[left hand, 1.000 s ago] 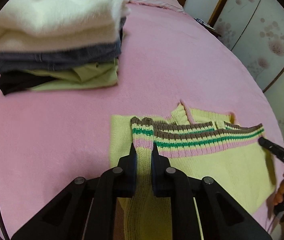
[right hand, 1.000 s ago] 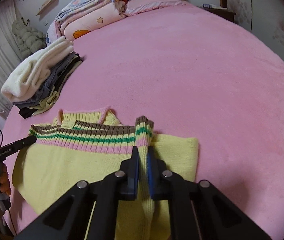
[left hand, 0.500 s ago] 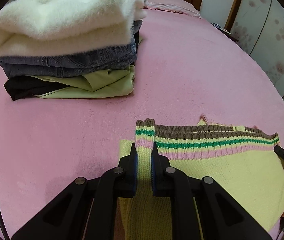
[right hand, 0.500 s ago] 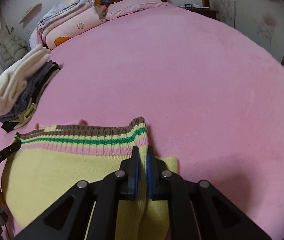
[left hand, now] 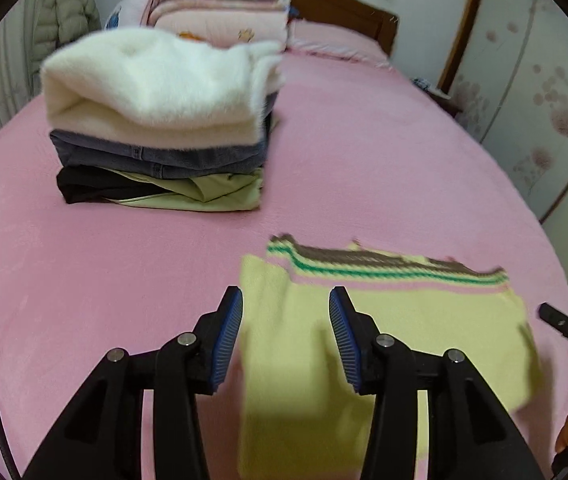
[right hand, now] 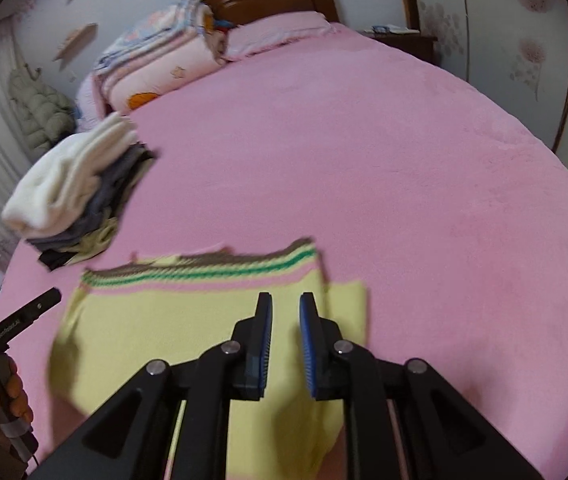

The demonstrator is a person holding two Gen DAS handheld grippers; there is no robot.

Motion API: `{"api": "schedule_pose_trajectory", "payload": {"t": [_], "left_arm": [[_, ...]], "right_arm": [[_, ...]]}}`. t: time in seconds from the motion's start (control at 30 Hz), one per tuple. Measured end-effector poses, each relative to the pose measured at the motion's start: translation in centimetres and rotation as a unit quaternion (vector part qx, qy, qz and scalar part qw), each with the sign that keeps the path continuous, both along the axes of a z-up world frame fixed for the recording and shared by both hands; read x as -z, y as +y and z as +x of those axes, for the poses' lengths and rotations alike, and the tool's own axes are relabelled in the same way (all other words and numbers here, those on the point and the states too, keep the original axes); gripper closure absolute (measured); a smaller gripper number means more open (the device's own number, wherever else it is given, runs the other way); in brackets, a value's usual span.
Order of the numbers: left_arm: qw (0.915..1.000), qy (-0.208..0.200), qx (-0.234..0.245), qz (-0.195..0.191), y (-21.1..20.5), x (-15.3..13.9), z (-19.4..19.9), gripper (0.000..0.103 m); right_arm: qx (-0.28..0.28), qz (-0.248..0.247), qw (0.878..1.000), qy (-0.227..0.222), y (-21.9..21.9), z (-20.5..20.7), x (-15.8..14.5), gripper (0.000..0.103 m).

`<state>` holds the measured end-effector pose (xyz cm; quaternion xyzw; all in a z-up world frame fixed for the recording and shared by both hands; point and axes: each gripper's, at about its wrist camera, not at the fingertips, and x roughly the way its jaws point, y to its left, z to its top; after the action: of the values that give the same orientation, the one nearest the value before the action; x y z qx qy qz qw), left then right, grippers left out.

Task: Fold large clothes
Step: 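Lay the hem down on the collar and open both tools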

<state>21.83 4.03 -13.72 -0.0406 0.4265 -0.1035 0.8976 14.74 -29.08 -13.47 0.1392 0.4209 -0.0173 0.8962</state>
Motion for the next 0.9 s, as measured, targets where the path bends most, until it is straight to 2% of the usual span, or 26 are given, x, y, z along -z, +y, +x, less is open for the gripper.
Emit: {"api": "schedule_pose_trajectory", "payload": {"t": [0.1, 0.13, 0.23, 0.27, 0.37, 0.43, 0.57, 0.73, 0.8, 0.87, 0.9], "left_arm": [[0.9998, -0.015, 0.007, 0.008, -1.0, 0.1, -3.6, 0.062], [0.9997, -0.018, 0.008, 0.018, -1.5, 0.4, -4.1, 0.066], [0.9984, -0.007, -0.002, 0.056, -1.9, 1.9, -5.1, 0.070], [0.9973, 0.008, -0.013, 0.072, -1.8, 2.9, -5.2, 0.075], [0.9970, 0.025, -0.026, 0.068, -0.5, 3.9, -5.8, 0.076], [0.9970, 0.029, -0.026, 0.067, -0.1, 4.3, -5.9, 0.076], [0.9972, 0.034, -0.028, 0.060, 0.0, 4.6, -5.9, 0.076], [0.9970, 0.042, -0.028, 0.059, 0.0, 4.2, -5.5, 0.076], [0.9970, 0.051, -0.028, 0.052, 0.2, 3.6, -5.3, 0.070], [0.9968, 0.060, -0.030, 0.044, 0.6, 2.9, -5.0, 0.046], [0.9968, 0.061, -0.034, 0.039, 0.7, 2.5, -5.2, 0.042]], "right_arm": [[-0.028, -0.002, 1.000, -0.004, 2.7, -2.2, 0.1, 0.089], [-0.036, -0.003, 0.999, -0.004, 3.6, -2.7, 0.3, 0.089], [-0.050, -0.028, 0.998, 0.002, 5.7, -4.1, 1.4, 0.089], [-0.050, -0.040, 0.998, 0.007, 5.9, -4.4, 2.0, 0.089], [-0.030, -0.061, 0.997, 0.034, 5.1, -5.2, 4.0, 0.092], [-0.023, -0.048, 0.998, 0.035, 3.8, -5.9, 4.8, 0.094], [-0.017, -0.033, 0.999, 0.031, 2.7, -6.5, 4.9, 0.097], [-0.016, -0.047, 0.998, 0.036, 3.6, -6.4, 4.6, 0.094], [-0.015, -0.048, 0.998, 0.038, 3.9, -6.4, 4.1, 0.093], [-0.012, -0.040, 0.998, 0.040, 4.0, -6.5, 3.5, 0.093], [-0.011, -0.033, 0.999, 0.038, 4.0, -6.7, 3.1, 0.093]]}}
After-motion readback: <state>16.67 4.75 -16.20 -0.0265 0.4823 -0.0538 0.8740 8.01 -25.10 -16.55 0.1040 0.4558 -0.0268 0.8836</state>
